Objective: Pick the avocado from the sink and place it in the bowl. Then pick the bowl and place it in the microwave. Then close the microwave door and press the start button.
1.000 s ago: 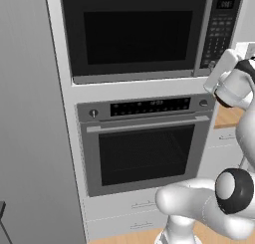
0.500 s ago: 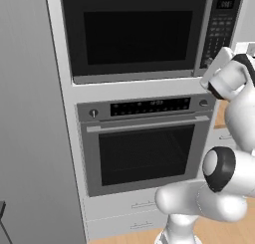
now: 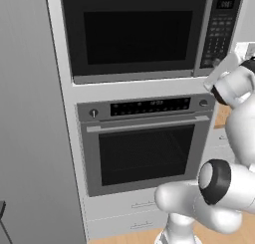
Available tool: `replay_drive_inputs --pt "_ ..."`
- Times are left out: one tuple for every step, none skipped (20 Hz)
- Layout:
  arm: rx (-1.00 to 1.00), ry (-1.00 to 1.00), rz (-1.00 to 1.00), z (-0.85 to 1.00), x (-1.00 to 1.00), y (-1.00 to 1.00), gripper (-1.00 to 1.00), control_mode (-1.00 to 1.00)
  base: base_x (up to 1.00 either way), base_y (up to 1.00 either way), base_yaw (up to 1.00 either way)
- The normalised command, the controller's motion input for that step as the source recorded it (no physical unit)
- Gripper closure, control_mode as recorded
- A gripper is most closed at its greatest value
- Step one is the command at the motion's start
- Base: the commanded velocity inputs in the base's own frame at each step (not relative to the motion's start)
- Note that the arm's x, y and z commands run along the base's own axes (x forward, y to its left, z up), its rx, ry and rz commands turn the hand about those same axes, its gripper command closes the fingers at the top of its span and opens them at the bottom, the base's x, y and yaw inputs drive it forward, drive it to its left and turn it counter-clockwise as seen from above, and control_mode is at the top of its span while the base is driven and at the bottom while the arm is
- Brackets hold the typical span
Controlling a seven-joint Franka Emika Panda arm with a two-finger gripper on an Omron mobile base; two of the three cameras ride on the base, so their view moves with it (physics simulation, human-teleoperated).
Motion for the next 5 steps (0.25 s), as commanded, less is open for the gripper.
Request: replay_drive_inputs --pt "0.14 -0.14 0.06 0.06 -1.0 -0.24 1.0 -1.0 0.0 0.0 0.0" --pt "0.11 -0.13 0.07 0.05 -1.0 -0.21 1.0 -1.0 0.0 0.0 0.0" --pt "0.09 -0.14 0.1 0.0 -1.0 -0.28 1.0 -1.0 0.0 0.0 0.0" --pt "0.07 -0.09 0.15 0.0 -1.0 -0.27 1.0 -1.0 0.0 0.0 0.0" --pt "0.03 -0.07 0.16 0.0 -1.0 -0.24 1.0 -1.0 0.0 0.0 0.0"
